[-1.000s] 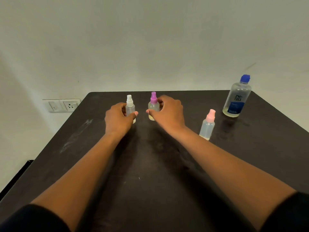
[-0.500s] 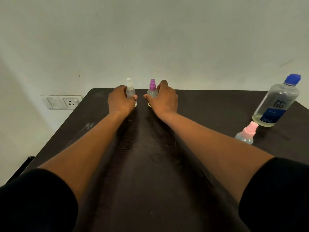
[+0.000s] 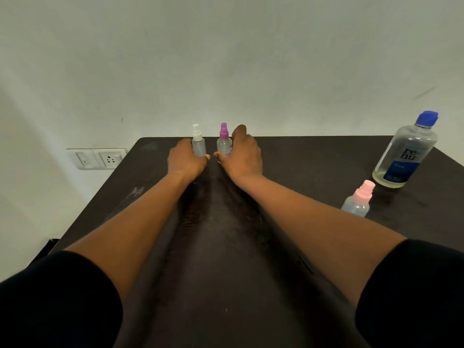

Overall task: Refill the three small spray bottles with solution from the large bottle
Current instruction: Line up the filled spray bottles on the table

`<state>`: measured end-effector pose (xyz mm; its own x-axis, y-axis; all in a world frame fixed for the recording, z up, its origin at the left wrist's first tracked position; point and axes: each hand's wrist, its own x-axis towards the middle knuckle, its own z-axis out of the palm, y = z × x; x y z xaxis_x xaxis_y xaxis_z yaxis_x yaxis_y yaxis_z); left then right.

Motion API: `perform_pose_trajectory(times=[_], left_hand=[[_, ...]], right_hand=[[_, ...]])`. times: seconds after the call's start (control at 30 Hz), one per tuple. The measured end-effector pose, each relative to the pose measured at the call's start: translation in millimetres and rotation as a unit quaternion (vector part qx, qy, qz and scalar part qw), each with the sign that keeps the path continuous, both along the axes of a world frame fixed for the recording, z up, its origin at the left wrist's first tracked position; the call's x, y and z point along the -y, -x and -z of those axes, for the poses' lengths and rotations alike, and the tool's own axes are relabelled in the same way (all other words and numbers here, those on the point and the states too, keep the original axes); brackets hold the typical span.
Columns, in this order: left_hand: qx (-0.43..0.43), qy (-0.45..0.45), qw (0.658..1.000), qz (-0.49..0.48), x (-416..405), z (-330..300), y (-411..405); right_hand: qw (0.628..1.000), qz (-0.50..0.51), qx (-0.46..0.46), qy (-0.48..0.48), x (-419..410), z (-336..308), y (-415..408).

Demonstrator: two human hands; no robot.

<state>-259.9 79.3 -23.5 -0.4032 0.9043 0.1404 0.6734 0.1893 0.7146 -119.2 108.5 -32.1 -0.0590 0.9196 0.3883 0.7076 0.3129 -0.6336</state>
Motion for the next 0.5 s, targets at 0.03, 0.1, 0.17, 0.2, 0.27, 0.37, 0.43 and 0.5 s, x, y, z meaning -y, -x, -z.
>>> perform_pose_trajectory(times=[0.03, 0.1, 0.17, 0.2, 0.27, 0.37, 0.43, 0.5], left_hand=[[-0.005, 0.005, 1.0, -0.001, 6, -2, -3], [-0.016, 0.006, 1.0, 0.0, 23, -4, -14], [-0.025, -0.013, 1.0, 0.008, 43, -5, -27], [-0.025, -0.024, 0.999, 0.013, 54, -6, -35], [-0.019, -0.039, 0.998, 0.033, 79, -8, -54], [-0.048, -0.035, 0.991, 0.118, 115, -10, -81], [-0.078, -0.004, 0.977, 0.198, 138, -8, -103], [-0.098, 0.024, 0.963, 0.249, 153, 0, -114]], right_hand=[[1.0, -0.002, -0.003, -0.005, 9, -2, -4], [1.0, -0.01, -0.006, -0.022, 34, -6, -16], [0.999, -0.02, -0.009, -0.048, 61, -10, -31], [0.998, -0.026, -0.012, -0.06, 76, -12, -39], [0.996, -0.033, -0.018, -0.082, 106, -16, -59], [0.994, -0.035, -0.036, -0.102, 148, -19, -93], [0.995, -0.033, -0.04, -0.088, 177, -18, -124], [0.998, -0.04, -0.032, -0.031, 194, -10, -144]])
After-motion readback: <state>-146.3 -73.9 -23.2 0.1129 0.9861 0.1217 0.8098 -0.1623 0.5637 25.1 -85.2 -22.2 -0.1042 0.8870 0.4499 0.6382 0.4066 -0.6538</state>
